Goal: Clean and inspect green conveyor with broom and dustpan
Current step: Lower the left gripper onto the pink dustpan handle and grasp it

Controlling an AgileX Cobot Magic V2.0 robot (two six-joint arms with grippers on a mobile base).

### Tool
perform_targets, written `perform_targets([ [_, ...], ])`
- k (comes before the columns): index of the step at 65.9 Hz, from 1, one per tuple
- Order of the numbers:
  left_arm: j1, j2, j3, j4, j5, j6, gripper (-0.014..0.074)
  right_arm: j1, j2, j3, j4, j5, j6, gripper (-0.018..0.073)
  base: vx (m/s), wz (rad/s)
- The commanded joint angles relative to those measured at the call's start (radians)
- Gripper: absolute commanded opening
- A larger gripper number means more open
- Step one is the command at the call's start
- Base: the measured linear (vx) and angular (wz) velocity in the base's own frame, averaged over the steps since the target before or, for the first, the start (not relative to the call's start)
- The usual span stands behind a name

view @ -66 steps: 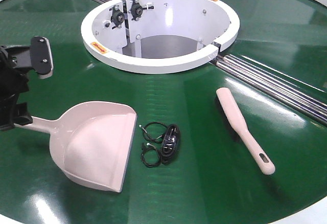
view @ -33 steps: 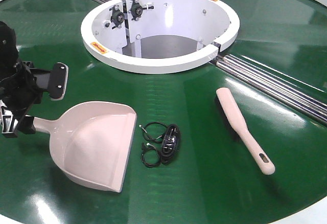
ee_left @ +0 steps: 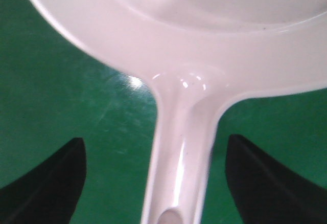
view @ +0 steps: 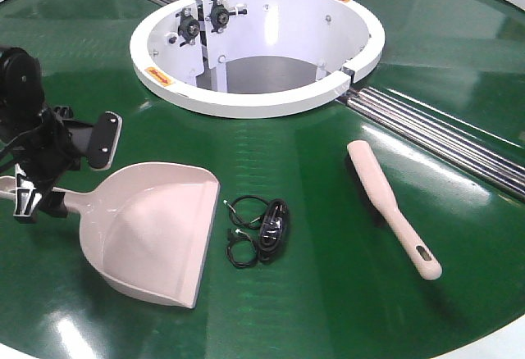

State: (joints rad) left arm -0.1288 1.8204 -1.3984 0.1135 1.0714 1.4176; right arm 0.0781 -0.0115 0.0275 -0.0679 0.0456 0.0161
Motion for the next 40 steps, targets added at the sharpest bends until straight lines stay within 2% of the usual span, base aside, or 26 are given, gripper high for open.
perform_targets([
  [1,-0.006,-0.03,-0.028,-0.006,0.005,0.002,0.0524,-0.006,-0.011,0.003,-0.004,-0.071,-0.005,-0.0009,0.0,0.0],
  [17,-0.006,0.018,-0.028,-0.006,0.007,0.011,0.0521,-0.006,-0.011,0.003,-0.004,-0.071,-0.005,-0.0009,0.0,0.0],
  [25,-0.006,0.037,-0.028,-0.004,0.007,0.011,0.0489,-0.006,-0.011,0.003,-0.004,-0.071,-0.005,-0.0009,0.0,0.0],
  [32,-0.006,0.039,-0.028,0.0,0.009,0.011,0.0411,-0.006,-0.011,0.003,-0.004,-0.071,-0.005,-0.0009,0.0,0.0],
  [40,-0.006,0.039,-0.028,0.02,0.021,0.011,0.0243,-0.006,-0.011,0.003,-0.004,-0.071,-0.005,-0.0009,0.0,0.0],
])
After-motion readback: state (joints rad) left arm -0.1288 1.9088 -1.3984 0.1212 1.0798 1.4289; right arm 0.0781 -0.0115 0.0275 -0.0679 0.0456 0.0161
